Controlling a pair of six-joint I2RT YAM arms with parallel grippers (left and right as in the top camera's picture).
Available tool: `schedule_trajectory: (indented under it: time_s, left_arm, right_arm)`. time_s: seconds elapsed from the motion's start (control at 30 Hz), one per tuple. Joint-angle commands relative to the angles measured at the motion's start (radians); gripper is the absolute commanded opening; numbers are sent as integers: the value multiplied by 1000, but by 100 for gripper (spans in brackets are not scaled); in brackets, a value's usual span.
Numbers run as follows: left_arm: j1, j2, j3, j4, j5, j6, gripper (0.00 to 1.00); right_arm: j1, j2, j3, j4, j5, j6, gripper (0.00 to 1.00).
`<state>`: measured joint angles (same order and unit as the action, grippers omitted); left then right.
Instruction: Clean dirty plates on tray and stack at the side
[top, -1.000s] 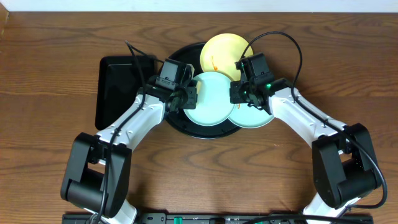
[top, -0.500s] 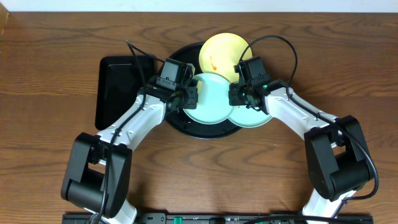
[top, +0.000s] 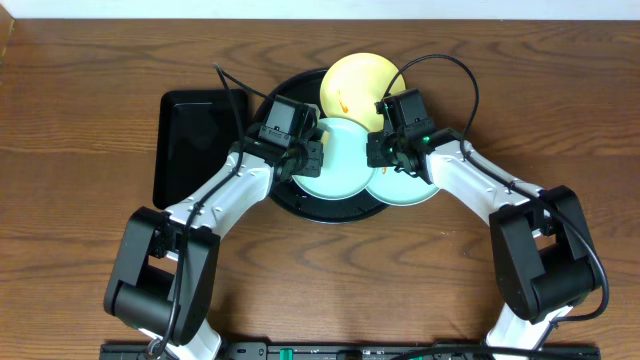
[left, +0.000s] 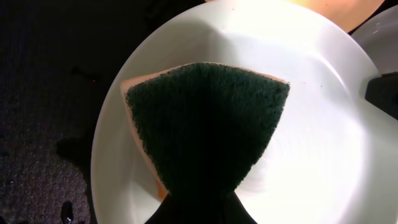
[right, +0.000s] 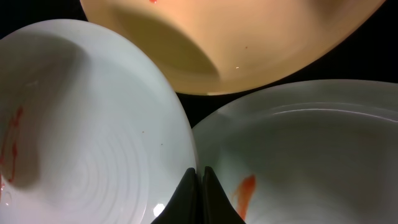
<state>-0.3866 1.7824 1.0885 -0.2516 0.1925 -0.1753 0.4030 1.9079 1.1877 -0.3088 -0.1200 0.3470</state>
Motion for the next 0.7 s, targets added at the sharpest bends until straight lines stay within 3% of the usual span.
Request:
schedule_trajectory:
  time_s: [0.0,0.67]
  left_arm:
    - [2,0,4,9,-25,26,7]
    - [-4,-37,-6,-77,-25,40,7]
  right_arm:
    - [2,5,3,1,7,-29,1]
    - [56,-77,10,-9,72,-83,1]
